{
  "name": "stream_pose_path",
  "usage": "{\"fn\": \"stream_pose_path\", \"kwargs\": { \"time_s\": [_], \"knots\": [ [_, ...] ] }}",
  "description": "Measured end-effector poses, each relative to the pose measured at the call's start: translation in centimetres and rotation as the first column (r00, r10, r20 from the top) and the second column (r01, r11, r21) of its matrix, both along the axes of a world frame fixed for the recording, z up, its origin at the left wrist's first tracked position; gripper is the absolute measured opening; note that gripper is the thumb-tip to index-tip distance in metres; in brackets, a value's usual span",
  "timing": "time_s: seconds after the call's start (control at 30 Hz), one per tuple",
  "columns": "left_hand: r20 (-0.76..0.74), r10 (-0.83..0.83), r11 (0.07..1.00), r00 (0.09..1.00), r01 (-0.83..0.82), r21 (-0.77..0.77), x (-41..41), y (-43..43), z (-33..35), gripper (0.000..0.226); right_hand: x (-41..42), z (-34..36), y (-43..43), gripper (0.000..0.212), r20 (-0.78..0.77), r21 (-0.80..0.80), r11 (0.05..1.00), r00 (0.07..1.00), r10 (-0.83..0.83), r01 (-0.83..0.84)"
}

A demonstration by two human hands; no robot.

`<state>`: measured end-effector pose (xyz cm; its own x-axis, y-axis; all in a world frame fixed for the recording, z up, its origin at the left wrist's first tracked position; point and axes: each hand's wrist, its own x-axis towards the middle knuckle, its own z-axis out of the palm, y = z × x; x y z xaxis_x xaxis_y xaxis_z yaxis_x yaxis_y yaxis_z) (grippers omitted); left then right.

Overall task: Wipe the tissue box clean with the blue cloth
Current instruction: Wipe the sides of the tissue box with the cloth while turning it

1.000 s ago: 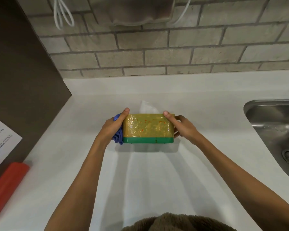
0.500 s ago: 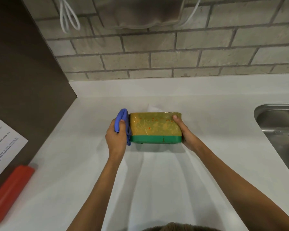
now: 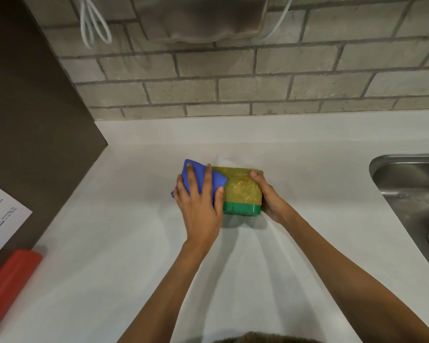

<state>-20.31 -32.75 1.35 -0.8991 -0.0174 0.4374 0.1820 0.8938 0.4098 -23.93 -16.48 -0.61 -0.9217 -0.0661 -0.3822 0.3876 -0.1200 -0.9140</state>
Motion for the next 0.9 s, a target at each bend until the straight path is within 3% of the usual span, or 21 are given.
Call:
{"fn": "stream_pose_path", "kwargs": {
  "time_s": [0.2, 0.27, 0.4, 0.47, 0.6, 0.67, 0.9],
  "knots": [
    [-0.177, -0.271, 0.933, 0.946, 0.213, -0.289, 0.8, -1.8, -2.3, 0.048, -0.4, -0.6, 0.4, 0.066, -0.012, 0.004, 0.999, 0.999, -0.036, 0.036],
    [-0.207, -0.274, 0.946, 0.939, 0.224, -0.234, 0.8, -2.8, -2.8, 0.043, -0.6, -0.8, 0.5, 0.06, -0.022, 0.012, 0.999, 0.999, -0.049, 0.049],
    [-0.125, -0.02, 0.988, 0.992, 0.039, 0.147, 0.4, -1.9, -1.7, 0.042, -0.8, -0.8, 0.3, 0.062, -0.023, 0.033, 0.997, 0.998, -0.065, 0.066],
    [-0.126, -0.029, 0.993, 0.992, 0.043, 0.107, 0.3, -0.7, -1.3, 0.042, -0.8, -0.9, 0.2, 0.063, -0.021, 0.03, 0.997, 0.997, -0.068, 0.069],
    [-0.252, -0.33, 0.939, 0.91, 0.29, -0.184, 1.6, 1.0, -2.9, 0.041, -0.6, -1.0, 0.4, 0.046, -0.055, 0.036, 0.998, 0.997, -0.047, 0.049],
    [-0.297, -0.397, 0.9, 0.869, 0.303, -0.314, 1.8, 0.1, -4.0, 0.038, -0.6, -1.0, 0.6, 0.045, -0.065, 0.048, 0.998, 0.997, -0.038, 0.041],
    [-0.378, -0.253, 0.962, 0.89, 0.189, -0.197, 0.9, -2.1, -5.4, 0.037, -0.9, -0.9, 0.4, 0.041, -0.068, 0.065, 0.997, 0.997, -0.047, 0.051]
  ]
}}
